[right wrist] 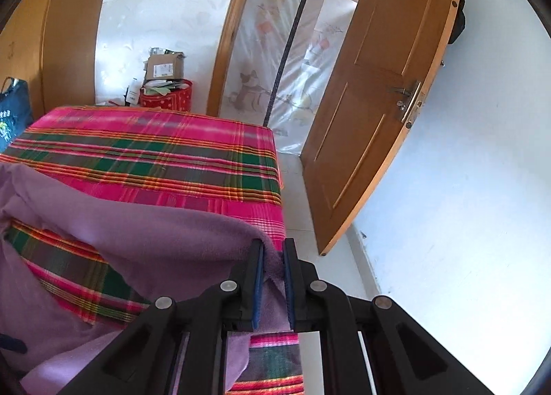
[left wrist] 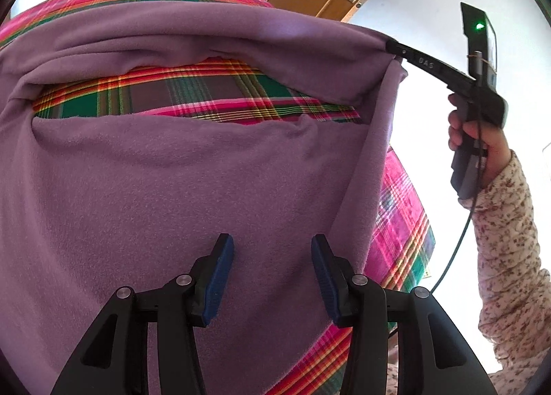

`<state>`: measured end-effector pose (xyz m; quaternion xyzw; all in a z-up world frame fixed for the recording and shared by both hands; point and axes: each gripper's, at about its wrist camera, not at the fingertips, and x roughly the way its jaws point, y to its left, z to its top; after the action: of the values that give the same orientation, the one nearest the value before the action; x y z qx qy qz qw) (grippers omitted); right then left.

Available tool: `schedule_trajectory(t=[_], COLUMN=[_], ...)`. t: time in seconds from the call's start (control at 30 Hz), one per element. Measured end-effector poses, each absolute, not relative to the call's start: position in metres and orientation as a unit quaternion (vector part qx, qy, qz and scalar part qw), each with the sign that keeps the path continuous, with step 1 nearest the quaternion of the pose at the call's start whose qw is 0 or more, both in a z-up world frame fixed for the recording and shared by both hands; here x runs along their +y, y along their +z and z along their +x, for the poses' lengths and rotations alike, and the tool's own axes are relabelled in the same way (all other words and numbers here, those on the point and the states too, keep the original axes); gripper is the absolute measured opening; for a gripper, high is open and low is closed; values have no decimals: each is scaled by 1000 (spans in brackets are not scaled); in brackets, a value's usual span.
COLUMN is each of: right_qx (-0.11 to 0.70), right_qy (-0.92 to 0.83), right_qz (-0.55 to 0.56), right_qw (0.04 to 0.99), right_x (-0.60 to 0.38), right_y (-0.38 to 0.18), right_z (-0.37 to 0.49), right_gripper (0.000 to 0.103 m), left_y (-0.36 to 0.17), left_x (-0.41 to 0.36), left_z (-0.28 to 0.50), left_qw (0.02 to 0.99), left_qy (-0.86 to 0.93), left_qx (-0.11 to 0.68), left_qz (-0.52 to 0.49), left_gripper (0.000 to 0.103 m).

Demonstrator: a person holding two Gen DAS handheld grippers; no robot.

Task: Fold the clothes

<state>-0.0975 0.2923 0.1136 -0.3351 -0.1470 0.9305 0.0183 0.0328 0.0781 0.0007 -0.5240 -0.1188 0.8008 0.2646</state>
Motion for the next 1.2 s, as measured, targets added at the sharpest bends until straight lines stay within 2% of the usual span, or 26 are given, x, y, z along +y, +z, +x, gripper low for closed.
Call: schedule_trajectory(t=[0.2, 0.53, 0.73, 0.87, 1.0, 1.2], right_qx=[-172, -119, 3, 72, 102, 225], right_qy=[923, 906, 907, 907, 914, 893], right_qz=[-343, -406, -420, -411, -389, -384], right_qw=[25, 9, -32, -61, -60, -72], right_x=[288, 297, 324, 343, 353, 382], right_y=[104, 72, 70, 86, 105, 100], right_z=[-123, -168, -167, -152, -124, -79], right_gripper=[11, 11, 13, 24, 24, 26], left_y=[5, 6, 2, 0, -1, 4], left_x=[72, 71, 73, 76, 77, 78], left_z=[40, 48, 41, 38, 38, 48], left_qw=[273, 279, 279, 277, 275, 274], left_qy=[801, 801, 799, 799, 801, 802], left_qx=[-115, -109, -118, -120, -120, -114], left_qz=[-520, -519, -519, -519, -519, -518], left_gripper=[49, 49, 49, 49, 49, 49])
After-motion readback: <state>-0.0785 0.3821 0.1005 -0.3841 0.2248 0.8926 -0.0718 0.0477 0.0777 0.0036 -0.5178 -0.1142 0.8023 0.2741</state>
